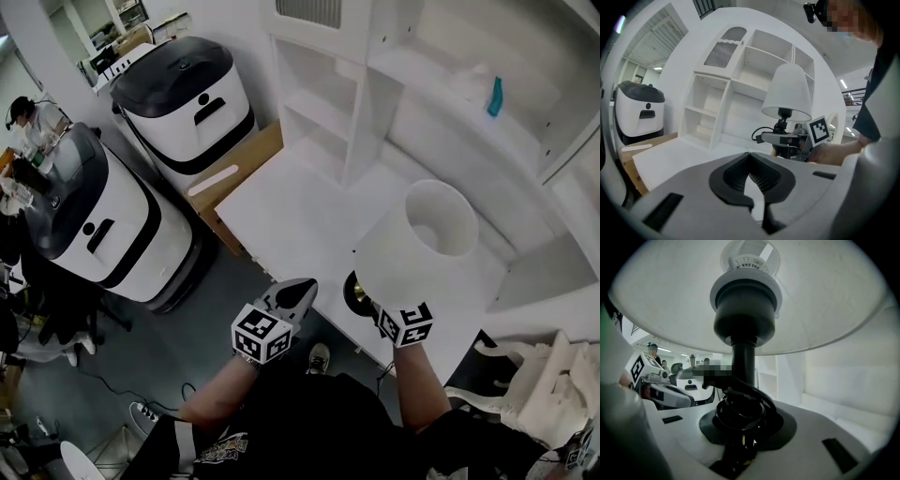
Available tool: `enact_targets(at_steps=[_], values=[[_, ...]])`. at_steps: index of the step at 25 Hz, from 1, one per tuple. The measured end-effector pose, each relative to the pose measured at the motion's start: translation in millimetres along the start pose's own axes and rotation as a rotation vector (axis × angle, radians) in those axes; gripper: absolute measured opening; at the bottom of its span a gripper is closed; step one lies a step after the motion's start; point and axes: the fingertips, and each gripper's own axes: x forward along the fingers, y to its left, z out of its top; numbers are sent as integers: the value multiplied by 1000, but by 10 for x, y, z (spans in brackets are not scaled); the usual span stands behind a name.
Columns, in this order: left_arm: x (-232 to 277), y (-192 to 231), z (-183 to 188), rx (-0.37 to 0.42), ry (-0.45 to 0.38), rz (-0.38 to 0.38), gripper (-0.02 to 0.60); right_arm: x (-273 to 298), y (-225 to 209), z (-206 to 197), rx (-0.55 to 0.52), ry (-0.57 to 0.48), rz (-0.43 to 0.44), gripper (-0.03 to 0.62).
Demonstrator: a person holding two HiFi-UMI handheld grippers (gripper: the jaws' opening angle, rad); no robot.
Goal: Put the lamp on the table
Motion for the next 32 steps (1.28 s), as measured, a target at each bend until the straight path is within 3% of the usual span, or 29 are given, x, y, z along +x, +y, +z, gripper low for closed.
enact_targets(at_steps=[10, 23, 32], values=[[317, 144, 121, 35, 38, -87, 7, 183, -289, -26, 15, 6, -78, 97], [797, 631, 250, 59, 111, -253, 6, 723, -653, -26, 57, -29, -214, 97], [1074, 876, 225, 70, 146, -324, 6, 1083, -902, -132, 69, -28, -277, 97]])
